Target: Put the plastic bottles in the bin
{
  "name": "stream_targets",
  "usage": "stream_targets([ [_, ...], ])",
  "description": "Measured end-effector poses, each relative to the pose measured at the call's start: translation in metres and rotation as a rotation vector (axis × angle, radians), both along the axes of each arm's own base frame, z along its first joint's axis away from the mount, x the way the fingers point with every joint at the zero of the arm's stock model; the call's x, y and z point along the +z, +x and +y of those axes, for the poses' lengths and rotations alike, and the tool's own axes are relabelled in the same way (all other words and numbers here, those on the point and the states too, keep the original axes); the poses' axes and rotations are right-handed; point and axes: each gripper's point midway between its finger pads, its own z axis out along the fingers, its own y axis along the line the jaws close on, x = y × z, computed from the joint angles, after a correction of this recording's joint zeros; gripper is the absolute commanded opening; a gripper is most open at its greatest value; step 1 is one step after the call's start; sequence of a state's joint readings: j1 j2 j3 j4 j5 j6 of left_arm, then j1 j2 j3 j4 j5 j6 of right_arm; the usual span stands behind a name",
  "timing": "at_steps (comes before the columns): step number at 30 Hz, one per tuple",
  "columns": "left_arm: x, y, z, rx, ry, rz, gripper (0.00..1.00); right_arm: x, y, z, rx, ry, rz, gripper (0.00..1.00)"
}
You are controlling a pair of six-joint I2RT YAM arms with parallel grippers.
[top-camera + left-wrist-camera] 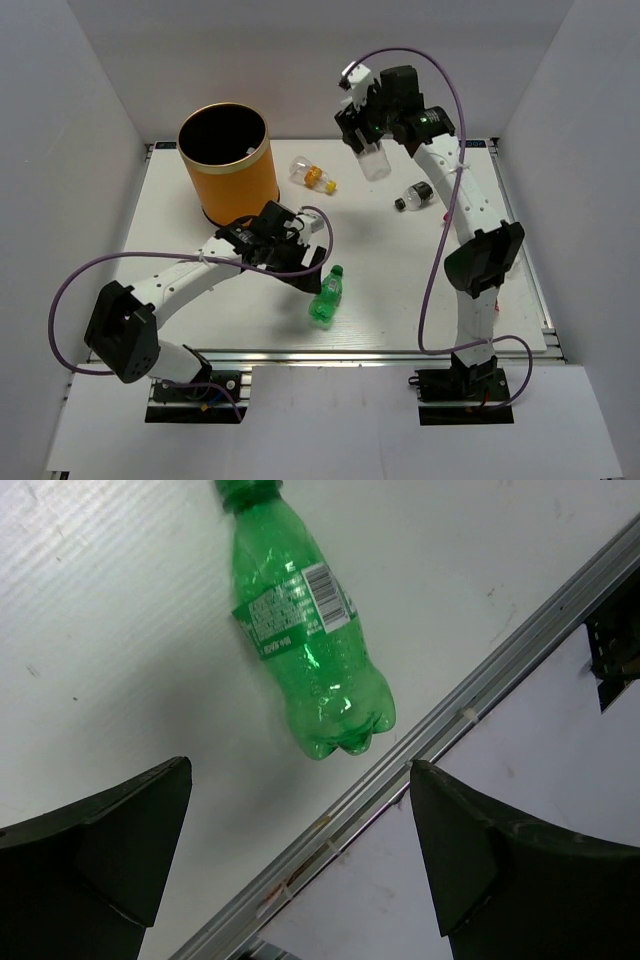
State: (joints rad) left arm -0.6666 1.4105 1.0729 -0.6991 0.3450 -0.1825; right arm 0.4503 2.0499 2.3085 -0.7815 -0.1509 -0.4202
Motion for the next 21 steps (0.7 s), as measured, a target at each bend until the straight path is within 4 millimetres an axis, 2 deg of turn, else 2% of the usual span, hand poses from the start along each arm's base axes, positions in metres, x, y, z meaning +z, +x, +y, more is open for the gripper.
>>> stream_targets([
  [2, -0.010, -0.006, 0.000, 0.000, 0.009, 0.018, 1.00, 0.022, 0.011, 0.007, -0.004, 0.054, -0.098, 0.00],
  [4, -0.018, -0.012, 0.000, 0.003, 0.018, 0.031, 1.00, 0.030, 0.016, 0.015, -0.004, 0.097, -0.153, 0.00],
  [7, -0.024, -0.014, 0.000, 0.016, 0.028, 0.037, 1.00, 0.039, 0.025, 0.036, 0.010, 0.197, -0.207, 0.00],
  [10, -0.024, -0.014, -0.003, 0.018, 0.025, 0.029, 1.00, 0.068, 0.033, 0.062, 0.051, 0.348, -0.284, 0.00],
  [14, -0.028, -0.014, -0.008, 0.014, 0.033, 0.024, 1.00, 0.118, 0.035, 0.097, 0.137, 0.541, -0.409, 0.00],
  [16, -0.031, -0.015, -0.009, 0.013, 0.041, 0.031, 1.00, 0.137, 0.032, 0.114, 0.185, 0.629, -0.455, 0.00],
  [21, -0.033, -0.017, -0.014, 0.014, 0.040, 0.030, 1.00, 0.160, 0.011, 0.151, 0.320, 0.791, -0.516, 0.00],
])
